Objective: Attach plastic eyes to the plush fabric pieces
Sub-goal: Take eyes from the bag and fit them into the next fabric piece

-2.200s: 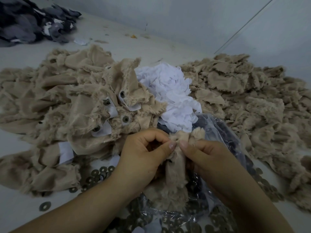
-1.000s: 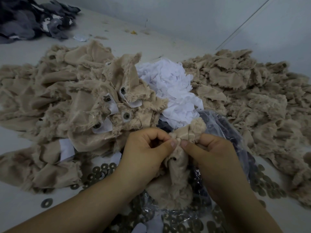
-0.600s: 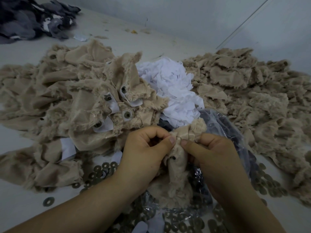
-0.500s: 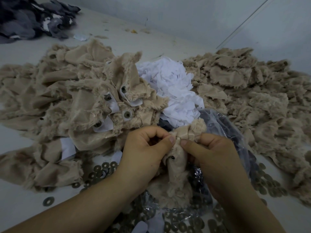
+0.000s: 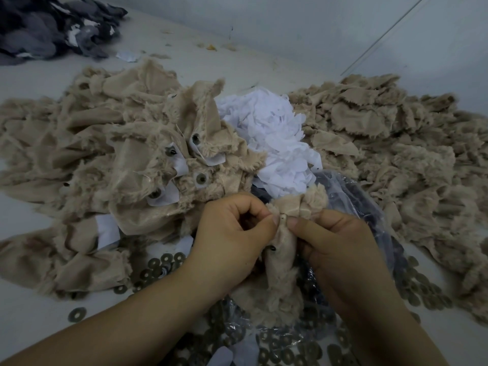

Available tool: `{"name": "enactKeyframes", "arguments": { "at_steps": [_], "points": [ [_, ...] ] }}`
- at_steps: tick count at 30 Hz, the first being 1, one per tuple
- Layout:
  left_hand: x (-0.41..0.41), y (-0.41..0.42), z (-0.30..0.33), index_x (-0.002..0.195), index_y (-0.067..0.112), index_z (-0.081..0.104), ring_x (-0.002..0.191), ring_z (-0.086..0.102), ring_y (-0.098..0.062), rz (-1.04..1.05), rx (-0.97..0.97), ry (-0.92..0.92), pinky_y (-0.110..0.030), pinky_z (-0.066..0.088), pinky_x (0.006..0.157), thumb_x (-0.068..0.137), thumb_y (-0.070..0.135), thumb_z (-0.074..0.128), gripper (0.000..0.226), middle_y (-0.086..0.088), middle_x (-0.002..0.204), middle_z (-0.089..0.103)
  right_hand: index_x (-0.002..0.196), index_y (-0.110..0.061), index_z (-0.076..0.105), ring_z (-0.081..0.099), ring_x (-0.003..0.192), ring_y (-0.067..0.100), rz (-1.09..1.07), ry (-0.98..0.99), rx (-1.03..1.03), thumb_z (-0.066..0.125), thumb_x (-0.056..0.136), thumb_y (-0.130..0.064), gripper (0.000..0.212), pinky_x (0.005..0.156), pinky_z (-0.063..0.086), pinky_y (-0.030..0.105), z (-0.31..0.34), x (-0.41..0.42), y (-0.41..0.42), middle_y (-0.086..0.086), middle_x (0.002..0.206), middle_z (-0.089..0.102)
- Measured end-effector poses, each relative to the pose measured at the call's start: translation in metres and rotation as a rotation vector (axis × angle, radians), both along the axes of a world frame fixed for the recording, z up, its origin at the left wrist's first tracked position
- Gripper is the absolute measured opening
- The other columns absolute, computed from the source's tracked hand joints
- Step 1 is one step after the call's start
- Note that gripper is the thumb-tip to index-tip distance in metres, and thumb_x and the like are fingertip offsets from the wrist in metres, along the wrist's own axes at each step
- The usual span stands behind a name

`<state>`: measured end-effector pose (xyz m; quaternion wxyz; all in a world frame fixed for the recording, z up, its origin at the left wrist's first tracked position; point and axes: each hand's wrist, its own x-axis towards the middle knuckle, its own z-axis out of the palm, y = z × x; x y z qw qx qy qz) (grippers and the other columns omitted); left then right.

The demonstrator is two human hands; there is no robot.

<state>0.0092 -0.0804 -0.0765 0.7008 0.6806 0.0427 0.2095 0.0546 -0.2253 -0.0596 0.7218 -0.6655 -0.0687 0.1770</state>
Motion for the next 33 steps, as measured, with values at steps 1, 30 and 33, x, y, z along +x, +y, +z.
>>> {"name": "enactKeyframes", "arguments": {
  "at_steps": [1,30,33],
  "points": [
    [0.0,0.0,0.0,0.065,0.015,0.067,0.055,0.055,-0.013,0.002,-0.001,0.002,-0.027,0.047,0.051,0.074,0.015,0.07,0.01,-0.01,0.064,0.064,0.082,-0.009,0.08,0.075,0.087,0.036,-0.008,0.002,-0.006,0.079,0.057,-0.029,0.033,0.077,0.063,0.043,0.0,0.0,0.0,0.019,0.087,0.077],
    [0.01,0.01,0.015,0.06,0.008,0.073,0.065,0.065,-0.02,-0.168,-0.163,0.295,-0.029,0.055,0.067,0.071,-0.017,0.071,0.027,-0.014,0.07,0.07,0.084,-0.026,0.08,0.065,0.08,0.057,-0.12,-0.216,-0.152,0.073,0.08,0.007,0.034,0.072,0.058,0.06,0.008,-0.008,0.005,0.036,0.084,0.067],
    [0.011,0.005,0.015,0.057,0.008,0.068,0.055,0.061,-0.016,-0.143,-0.179,0.321,-0.023,0.052,0.054,0.072,-0.022,0.064,0.034,-0.011,0.06,0.065,0.081,-0.024,0.079,0.075,0.069,0.024,-0.095,-0.251,-0.148,0.074,0.08,0.004,0.029,0.062,0.062,0.033,0.005,-0.007,0.004,0.009,0.073,0.077]
  ]
}}
